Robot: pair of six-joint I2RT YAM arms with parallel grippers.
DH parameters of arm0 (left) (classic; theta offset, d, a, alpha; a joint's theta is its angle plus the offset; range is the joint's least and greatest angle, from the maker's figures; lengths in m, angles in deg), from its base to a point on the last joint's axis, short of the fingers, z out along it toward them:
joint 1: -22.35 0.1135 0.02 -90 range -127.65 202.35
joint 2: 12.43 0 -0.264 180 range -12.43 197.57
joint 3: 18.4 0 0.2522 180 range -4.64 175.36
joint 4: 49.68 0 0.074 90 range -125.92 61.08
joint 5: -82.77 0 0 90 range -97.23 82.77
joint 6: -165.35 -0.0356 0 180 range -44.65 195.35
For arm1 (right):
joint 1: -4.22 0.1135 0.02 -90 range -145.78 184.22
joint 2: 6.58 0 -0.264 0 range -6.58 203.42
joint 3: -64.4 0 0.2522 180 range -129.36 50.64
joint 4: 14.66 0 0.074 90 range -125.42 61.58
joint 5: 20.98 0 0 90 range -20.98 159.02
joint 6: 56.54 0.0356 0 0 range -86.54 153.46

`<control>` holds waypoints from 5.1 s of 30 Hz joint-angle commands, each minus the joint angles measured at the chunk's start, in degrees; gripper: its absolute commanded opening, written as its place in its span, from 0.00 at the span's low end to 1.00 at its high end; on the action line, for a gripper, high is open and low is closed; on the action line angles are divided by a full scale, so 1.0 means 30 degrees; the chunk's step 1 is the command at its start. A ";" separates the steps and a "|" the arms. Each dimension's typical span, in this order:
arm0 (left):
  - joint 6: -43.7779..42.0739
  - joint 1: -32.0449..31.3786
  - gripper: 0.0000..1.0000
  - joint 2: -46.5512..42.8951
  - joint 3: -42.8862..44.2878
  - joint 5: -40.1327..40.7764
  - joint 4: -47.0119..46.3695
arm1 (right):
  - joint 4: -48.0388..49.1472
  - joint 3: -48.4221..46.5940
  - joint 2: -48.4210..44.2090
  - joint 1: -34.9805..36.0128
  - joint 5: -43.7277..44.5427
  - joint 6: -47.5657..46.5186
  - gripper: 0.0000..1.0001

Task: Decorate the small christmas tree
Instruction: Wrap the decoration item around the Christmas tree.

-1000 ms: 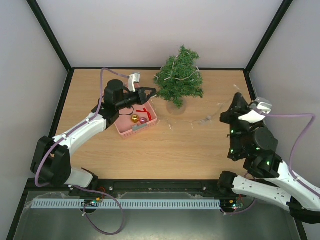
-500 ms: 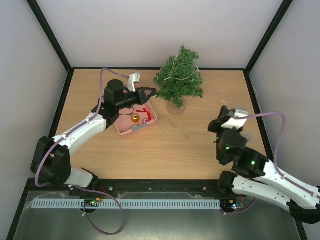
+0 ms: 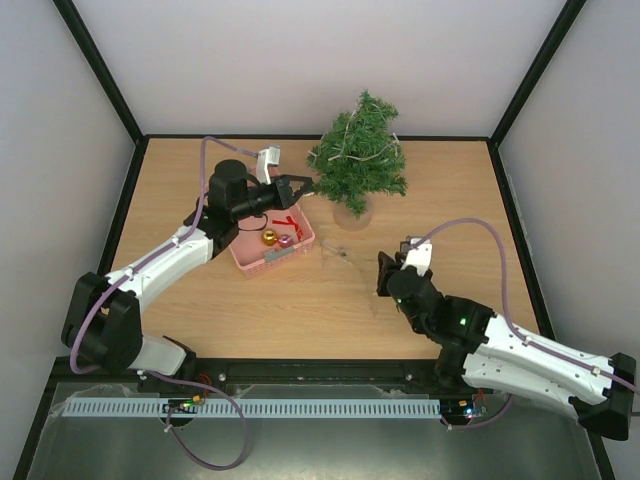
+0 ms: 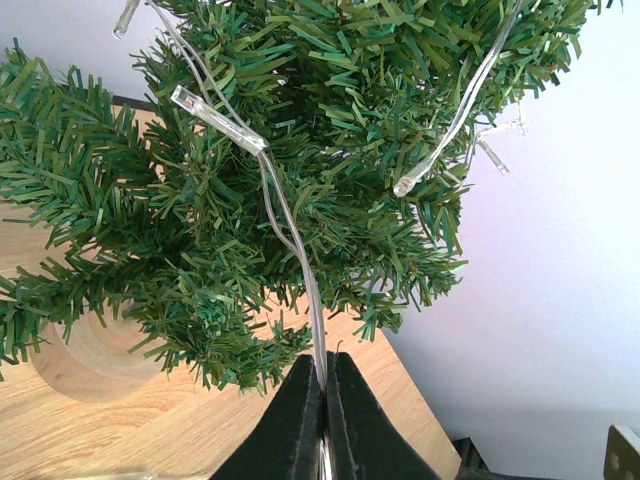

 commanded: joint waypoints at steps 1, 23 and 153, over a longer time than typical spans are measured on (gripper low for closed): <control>0.0410 -0.0102 0.02 -0.0149 -0.0281 -0.0270 -0.0879 | -0.1394 -0.2317 0.0951 -0.0019 -0.2427 -0.0650 0.42; 0.2737 -0.0246 0.02 0.0220 -0.0914 -0.0934 -0.3002 | 2.4732 0.0995 1.4292 -0.1100 -0.8248 -1.1312 0.55; -0.4969 -0.0279 0.42 0.0558 0.1919 0.1079 0.4124 | 0.3858 -0.7896 0.8081 -1.3959 -0.6178 -0.7181 0.43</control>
